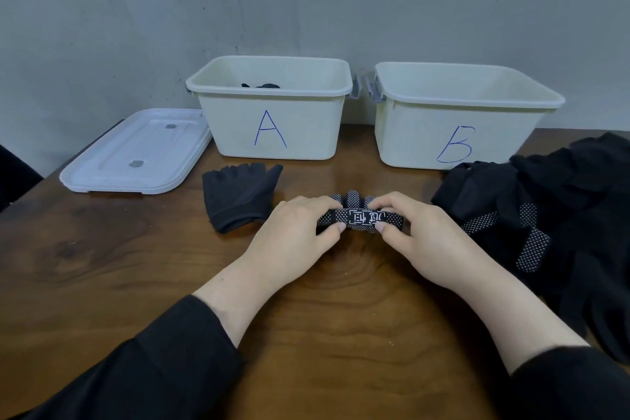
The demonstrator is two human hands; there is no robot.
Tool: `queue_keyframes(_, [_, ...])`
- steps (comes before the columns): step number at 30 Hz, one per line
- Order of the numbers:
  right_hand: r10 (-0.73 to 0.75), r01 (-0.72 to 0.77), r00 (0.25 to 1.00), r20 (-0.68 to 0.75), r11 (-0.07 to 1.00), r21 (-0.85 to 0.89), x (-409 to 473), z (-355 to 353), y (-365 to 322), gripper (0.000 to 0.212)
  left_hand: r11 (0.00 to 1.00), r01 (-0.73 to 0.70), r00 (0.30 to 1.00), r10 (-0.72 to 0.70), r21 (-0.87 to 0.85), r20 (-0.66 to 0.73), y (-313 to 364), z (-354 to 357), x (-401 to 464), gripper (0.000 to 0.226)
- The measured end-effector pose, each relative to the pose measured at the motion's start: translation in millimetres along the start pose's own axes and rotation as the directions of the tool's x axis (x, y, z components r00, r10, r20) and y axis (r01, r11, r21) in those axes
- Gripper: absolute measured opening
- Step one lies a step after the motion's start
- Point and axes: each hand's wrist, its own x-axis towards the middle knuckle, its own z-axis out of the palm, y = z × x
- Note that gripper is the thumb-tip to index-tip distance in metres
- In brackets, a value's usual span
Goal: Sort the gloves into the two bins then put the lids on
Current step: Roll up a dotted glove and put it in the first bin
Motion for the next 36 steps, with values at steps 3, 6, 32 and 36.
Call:
queue_keyframes(3, [0.003, -0.003, 1.0, 0.012, 0.999, 0.052, -3.5, -3.3, -4.4, 0.018, 0.99, 0.045, 0.999, -0.046, -0.135, 0.002, -2.0, -1.0, -0.9, 0.026])
queue_keyframes(6, [0.017, -0.018, 1.0, 0.009, 0.995, 0.101, -5.4, -5.3, -6.6, 0.014, 0.956, 0.108, 0.994, -0.107, -0.274, 0.019, -3.1, -2.2, -0.2, 0.021])
queue_keyframes(32, [0.197, -0.155, 0.953, 0.232, 0.97, -0.186, 37.8, -12.9, -33.1, 0.034, 0.982, -0.141, 0.98, 0.12, 0.128, 0.161, -11.1, -5.4, 10.3, 0.038])
queue_keyframes(36, [0.249, -0.133, 0.877, 0.411, 0.947, -0.291, 63.3, -21.6, -48.9, 0.038, 0.98, -0.164, 0.978, 0.146, 0.11, 0.151, -13.6, -8.7, 8.6, 0.038])
